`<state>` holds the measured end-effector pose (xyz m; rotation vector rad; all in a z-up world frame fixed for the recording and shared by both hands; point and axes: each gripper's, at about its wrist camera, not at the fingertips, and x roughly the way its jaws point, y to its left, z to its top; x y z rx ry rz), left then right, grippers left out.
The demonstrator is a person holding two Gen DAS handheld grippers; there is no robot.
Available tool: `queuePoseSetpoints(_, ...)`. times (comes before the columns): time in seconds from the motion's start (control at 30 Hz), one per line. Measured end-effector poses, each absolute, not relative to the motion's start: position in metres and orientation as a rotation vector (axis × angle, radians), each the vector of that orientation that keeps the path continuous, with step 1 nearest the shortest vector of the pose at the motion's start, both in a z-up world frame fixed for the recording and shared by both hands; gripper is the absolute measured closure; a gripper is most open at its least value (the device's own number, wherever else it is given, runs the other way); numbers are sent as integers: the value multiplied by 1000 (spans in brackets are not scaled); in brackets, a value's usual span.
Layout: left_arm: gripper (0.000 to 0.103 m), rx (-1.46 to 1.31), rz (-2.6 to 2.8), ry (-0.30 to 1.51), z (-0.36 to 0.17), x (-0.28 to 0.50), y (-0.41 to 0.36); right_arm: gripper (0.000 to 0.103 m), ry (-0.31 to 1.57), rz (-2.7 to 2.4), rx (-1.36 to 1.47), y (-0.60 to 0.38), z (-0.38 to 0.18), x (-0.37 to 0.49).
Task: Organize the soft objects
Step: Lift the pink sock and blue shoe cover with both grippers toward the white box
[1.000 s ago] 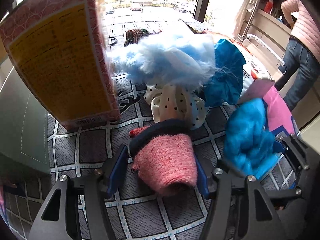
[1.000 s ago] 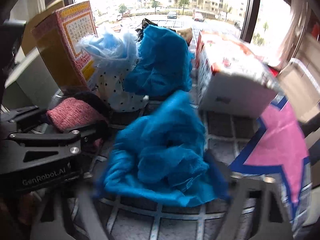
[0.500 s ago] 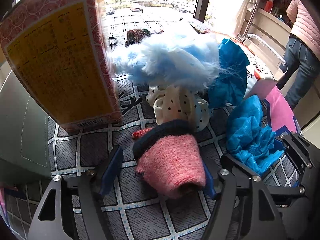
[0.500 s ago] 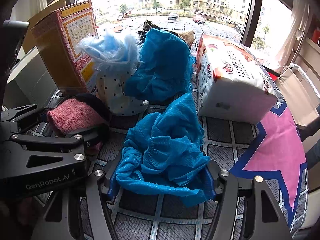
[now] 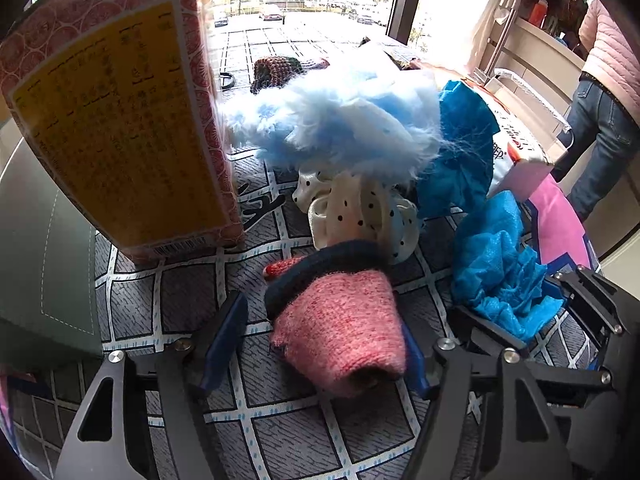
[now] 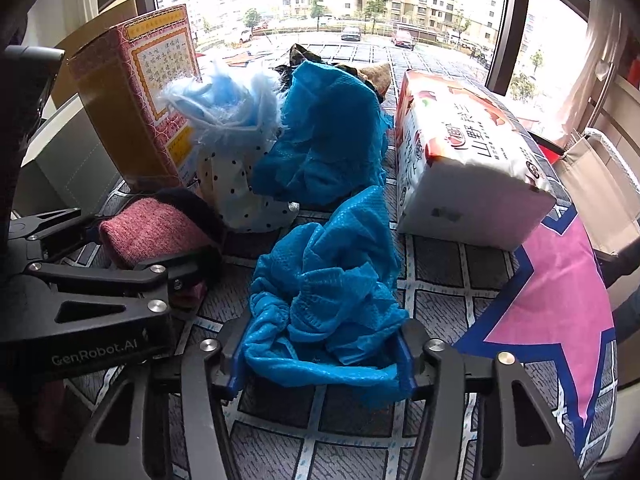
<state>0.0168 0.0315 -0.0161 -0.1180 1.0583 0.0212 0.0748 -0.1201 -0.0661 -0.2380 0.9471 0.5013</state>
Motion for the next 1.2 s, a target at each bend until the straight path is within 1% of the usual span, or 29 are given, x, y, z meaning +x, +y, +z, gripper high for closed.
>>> queuePoseSetpoints(0.07, 35, -123, 15, 1056, -17, 15, 34, 52, 952, 504, -222, -124, -65, 76)
queuePoseSetpoints(0.1, 41, -121, 15, 1055, -17, 15, 35, 55, 954, 505, -213, -126, -65, 77)
queuePoseSetpoints(0.13, 47, -117, 7, 1054, -16, 15, 34, 55, 955, 504, -206, -127, -65, 77)
queuePoseSetpoints(0.17, 57, -115, -3, 1055, -15, 15, 34, 59, 955, 503, -196, -129, -64, 78)
queuePoseSetpoints(0.2, 62, -110, -2, 1056, -14, 15, 33, 62, 952, 504, -187, -130, -63, 78)
queuePoseSetpoints(0.27, 66, -89, 7, 1050, -12, 14, 30, 62, 943, 505, -169, -133, -61, 77)
queuePoseSetpoints(0.5, 66, -82, 14, 1036, -14, 9, 25, 62, 951, 510, -139, -135, -62, 76)
queuePoseSetpoints(0.53, 67, -80, 14, 1037, -14, 7, 24, 62, 950, 511, -139, -136, -62, 78)
queuePoseSetpoints(0.6, 73, -75, 15, 1033, -13, 5, 22, 62, 938, 514, -140, -136, -59, 77)
queuePoseSetpoints(0.67, 76, -69, 9, 1031, -13, 4, 21, 62, 940, 514, -139, -136, -56, 80)
queuePoseSetpoints(0.9, 80, -109, -77, 1033, -3, -11, 14, 62, 917, 504, -98, -151, -40, 75)
queuePoseSetpoints(1.03, 81, -70, -147, 987, 12, -19, -1, 62, 891, 470, -49, -171, -26, 76)
queuePoseSetpoints(1.2, 81, -19, -257, 919, 44, -16, -33, 62, 868, 405, 23, -197, -12, 92)
